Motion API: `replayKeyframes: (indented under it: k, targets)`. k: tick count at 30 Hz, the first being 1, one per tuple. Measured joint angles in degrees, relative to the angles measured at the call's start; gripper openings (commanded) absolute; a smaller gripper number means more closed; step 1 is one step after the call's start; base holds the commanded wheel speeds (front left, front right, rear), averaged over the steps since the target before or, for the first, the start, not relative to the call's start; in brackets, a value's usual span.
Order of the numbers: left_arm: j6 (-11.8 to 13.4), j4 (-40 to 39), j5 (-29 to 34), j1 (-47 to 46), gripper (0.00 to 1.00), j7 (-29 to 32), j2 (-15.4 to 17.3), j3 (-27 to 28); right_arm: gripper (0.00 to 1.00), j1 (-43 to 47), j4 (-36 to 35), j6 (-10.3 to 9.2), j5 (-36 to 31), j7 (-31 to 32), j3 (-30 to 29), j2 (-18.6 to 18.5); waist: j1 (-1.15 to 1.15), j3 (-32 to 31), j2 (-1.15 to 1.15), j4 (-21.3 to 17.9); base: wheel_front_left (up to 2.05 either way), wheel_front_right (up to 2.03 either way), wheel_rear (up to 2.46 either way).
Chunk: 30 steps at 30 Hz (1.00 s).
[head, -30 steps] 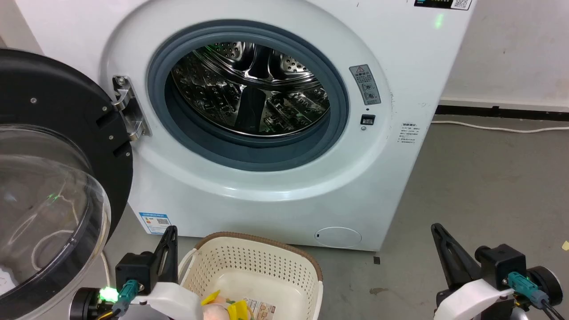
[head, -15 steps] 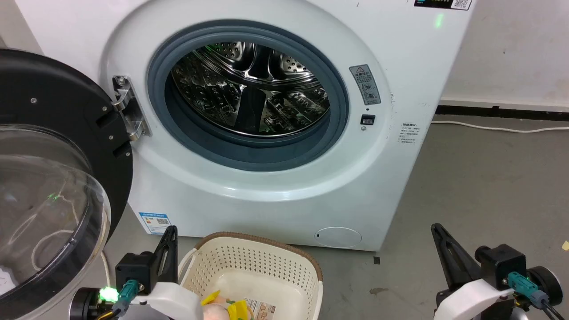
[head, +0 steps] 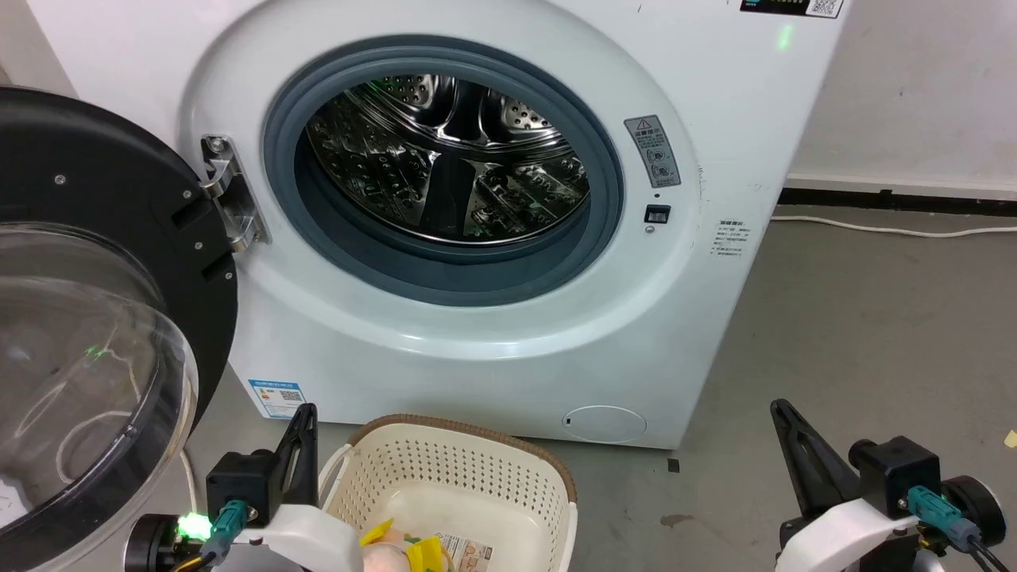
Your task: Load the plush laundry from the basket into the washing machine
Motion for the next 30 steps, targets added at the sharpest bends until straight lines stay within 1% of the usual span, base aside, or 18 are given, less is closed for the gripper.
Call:
replayKeyframes:
  k: [12, 13, 16, 17, 18, 30]
  targets:
    - [0.0, 0.0, 0.0, 0.0, 0.00, 0.0, 0.0, 0.0, 0.00, 0.0, 0.0, 0.00, 0.0, 0.0, 0.0, 0.0, 0.00, 0.0, 0.00, 0.0, 0.00, 0.00, 0.00]
    - [0.0, 0.0, 0.0, 0.0, 1.00, 0.0, 0.0, 0.0, 1.00, 0.0, 0.0, 0.00, 0.0, 0.0, 0.0, 0.0, 0.00, 0.0, 0.00, 0.0, 0.00, 0.00, 0.00]
    - [0.0, 0.0, 0.0, 0.1, 1.00, 0.0, 0.0, 0.0, 1.00, 0.0, 0.0, 0.00, 0.0, 0.0, 0.0, 0.0, 0.00, 0.0, 0.00, 0.0, 0.00, 0.00, 0.00]
    - [0.0, 0.0, 0.0, 0.1, 0.00, 0.0, 0.0, 0.0, 0.00, 0.0, 0.0, 0.00, 0.0, 0.0, 0.1, 0.0, 0.00, 0.0, 0.00, 0.0, 0.00, 0.00, 0.00]
    - [0.0, 0.0, 0.0, 0.1, 1.00, 0.0, 0.0, 0.0, 1.00, 0.0, 0.0, 0.00, 0.0, 0.0, 0.0, 0.0, 0.00, 0.0, 0.00, 0.0, 0.00, 0.00, 0.00]
    - [-0.1, 0.5, -0.1, 0.1, 1.00, -1.1, 0.0, -1.0, 1.00, 0.2, 0.0, 0.00, 0.8, -0.9, -0.4, 0.0, 0.00, 0.5, 0.00, -0.3, 0.00, 0.00, 0.00]
